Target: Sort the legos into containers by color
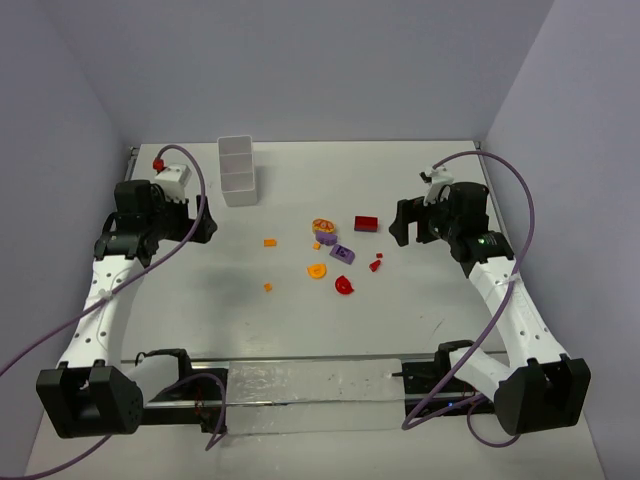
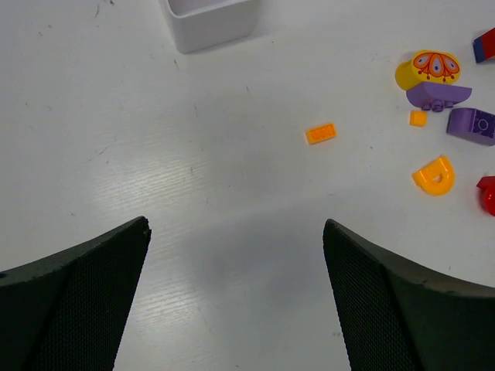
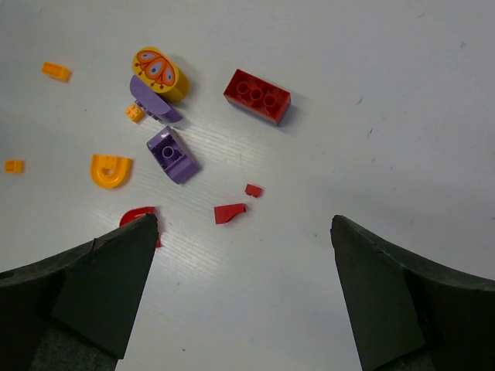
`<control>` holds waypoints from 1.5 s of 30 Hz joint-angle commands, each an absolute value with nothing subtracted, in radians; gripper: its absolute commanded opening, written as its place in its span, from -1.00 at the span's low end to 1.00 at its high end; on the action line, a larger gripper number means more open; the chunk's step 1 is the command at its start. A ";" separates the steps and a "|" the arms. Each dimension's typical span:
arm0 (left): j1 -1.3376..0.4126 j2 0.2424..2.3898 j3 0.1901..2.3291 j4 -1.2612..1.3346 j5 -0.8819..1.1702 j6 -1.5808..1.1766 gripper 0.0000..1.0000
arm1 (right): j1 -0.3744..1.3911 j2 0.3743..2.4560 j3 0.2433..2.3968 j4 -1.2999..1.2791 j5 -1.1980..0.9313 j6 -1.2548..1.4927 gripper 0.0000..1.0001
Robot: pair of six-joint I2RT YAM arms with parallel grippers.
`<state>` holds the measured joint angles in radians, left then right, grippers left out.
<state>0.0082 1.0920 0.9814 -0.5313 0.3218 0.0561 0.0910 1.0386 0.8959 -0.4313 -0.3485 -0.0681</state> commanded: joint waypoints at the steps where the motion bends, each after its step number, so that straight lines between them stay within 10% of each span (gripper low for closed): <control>1: 0.009 1.083 0.995 -0.472 0.319 0.092 0.99 | 0.092 1.052 0.917 -0.413 -0.353 -0.064 1.00; 45: -0.495 2.060 1.724 -1.009 0.116 0.828 0.70 | 0.092 1.117 0.921 -0.453 -0.376 -0.106 1.00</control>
<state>-0.4811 2.0254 1.6642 -0.9562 0.1640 0.7825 0.0910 1.1047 0.8978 -0.4604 -0.3609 -0.0948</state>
